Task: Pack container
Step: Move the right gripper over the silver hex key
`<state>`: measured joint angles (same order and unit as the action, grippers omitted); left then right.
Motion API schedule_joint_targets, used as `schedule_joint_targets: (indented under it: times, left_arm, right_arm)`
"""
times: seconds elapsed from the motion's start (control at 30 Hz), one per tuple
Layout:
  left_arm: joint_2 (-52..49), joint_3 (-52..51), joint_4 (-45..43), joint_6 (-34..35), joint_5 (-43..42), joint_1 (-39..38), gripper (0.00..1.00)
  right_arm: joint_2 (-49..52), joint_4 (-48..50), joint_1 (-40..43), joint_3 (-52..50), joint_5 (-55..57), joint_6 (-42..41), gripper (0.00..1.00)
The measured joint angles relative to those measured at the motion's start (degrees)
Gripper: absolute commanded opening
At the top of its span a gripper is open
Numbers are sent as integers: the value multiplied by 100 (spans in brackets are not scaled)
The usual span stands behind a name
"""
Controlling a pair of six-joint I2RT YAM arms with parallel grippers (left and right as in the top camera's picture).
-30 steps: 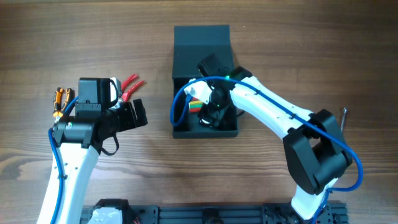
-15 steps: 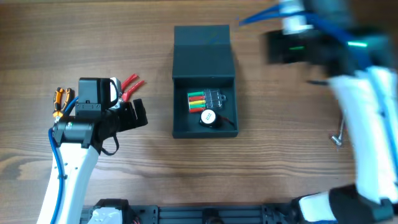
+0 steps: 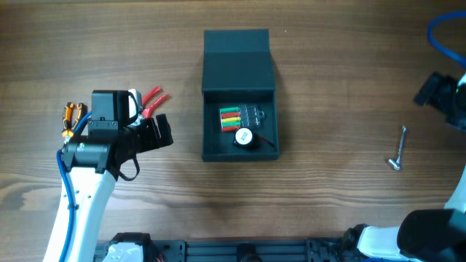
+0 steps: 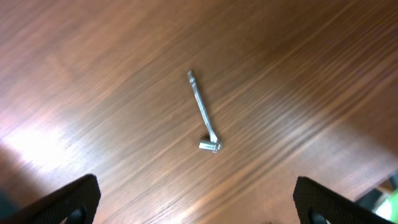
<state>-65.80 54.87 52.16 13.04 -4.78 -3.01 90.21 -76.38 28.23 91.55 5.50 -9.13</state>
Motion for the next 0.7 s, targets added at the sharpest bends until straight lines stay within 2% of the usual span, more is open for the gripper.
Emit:
schedule_joint_targets:
  times: [0.17, 0.33, 0.53, 0.7]
  left_arm:
    - [0, 0, -24, 0, -2, 0, 100]
    - [0, 0, -31, 0, -2, 0, 100]
    - [0, 2, -31, 0, -2, 0, 100]
    - [0, 0, -35, 0, -2, 0, 100]
  right_arm:
    - [15, 1113, 374, -1342, -271, 280, 100]
    - [24, 2225, 385, -2293, -393, 472, 100]
    - [24, 3071, 385, -3117, -417, 544, 99]
    - [24, 3379, 385, -3423, -420, 623, 97]
